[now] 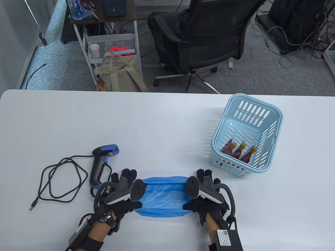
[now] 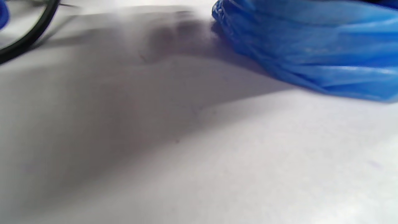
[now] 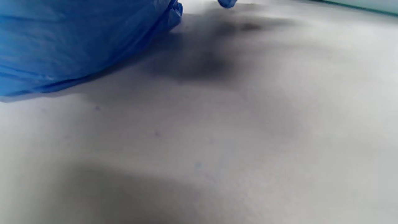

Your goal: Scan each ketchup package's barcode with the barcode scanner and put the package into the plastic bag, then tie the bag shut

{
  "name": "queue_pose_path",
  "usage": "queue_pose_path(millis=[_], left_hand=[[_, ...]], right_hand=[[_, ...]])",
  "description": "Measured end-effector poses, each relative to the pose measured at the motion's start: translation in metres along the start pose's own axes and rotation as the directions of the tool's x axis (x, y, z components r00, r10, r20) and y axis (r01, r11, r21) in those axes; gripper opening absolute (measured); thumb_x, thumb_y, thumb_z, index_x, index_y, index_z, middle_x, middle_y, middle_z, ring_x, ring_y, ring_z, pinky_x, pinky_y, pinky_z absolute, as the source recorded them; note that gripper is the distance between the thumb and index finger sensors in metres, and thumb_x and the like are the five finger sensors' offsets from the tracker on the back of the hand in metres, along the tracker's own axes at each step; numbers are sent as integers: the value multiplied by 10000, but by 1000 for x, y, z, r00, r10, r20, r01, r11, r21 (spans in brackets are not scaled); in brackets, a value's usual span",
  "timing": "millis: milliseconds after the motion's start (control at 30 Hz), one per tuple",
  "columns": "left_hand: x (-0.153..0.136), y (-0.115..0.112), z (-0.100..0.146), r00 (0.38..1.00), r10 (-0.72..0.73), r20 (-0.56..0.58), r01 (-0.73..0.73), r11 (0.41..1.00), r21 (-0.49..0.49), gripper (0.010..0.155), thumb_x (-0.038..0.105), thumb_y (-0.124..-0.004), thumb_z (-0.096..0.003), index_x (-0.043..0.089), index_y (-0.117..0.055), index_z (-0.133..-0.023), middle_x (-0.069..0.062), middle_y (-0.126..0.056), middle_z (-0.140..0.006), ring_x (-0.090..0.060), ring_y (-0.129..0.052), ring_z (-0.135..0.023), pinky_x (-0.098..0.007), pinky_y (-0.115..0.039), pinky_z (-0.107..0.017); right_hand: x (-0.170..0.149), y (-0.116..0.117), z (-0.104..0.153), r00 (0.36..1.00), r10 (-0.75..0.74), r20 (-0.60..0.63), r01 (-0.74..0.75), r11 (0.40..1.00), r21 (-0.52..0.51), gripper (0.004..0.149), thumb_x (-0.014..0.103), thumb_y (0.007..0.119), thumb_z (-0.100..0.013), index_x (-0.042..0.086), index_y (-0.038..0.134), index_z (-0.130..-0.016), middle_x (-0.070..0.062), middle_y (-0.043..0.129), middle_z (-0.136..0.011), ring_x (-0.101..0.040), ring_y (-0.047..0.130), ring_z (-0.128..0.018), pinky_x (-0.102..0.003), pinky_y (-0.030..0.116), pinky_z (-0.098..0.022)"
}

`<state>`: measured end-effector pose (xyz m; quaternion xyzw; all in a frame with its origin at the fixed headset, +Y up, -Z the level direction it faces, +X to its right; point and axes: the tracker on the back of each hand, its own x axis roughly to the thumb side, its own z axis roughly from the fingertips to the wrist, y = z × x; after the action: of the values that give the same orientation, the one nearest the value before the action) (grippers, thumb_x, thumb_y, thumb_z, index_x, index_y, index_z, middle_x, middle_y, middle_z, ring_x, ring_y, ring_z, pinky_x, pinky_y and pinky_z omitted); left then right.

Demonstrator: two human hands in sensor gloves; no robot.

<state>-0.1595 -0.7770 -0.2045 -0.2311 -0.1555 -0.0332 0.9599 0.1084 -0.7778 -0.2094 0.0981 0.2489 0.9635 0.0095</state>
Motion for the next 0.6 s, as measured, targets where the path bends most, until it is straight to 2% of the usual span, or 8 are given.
queue_pose_path(millis=[267,600], left_hand=[[1,0,0,1000,-7,-1,7,1000,1,816,586,-841,-386,403,-508,-1109,-98,-254,-1218,-425,-280,-1164,-694,-318,-803],[2,0,0,1000,-10,-3,10,1000,1,818,590,-839,-386,405,-506,-1110,-98,-261,-1219,-427,-287,-1164,-696,-311,-802]], right_hand=[[5,-20,21,994,-51,93,64,988,-138,846,574,830,-412,311,448,-1120,-225,119,-1184,-498,93,-1061,-724,250,-744],[8,-39,52,986,-59,153,98,960,-261,828,585,817,-420,292,483,-1119,-231,185,-1193,-503,134,-1074,-730,257,-741]])
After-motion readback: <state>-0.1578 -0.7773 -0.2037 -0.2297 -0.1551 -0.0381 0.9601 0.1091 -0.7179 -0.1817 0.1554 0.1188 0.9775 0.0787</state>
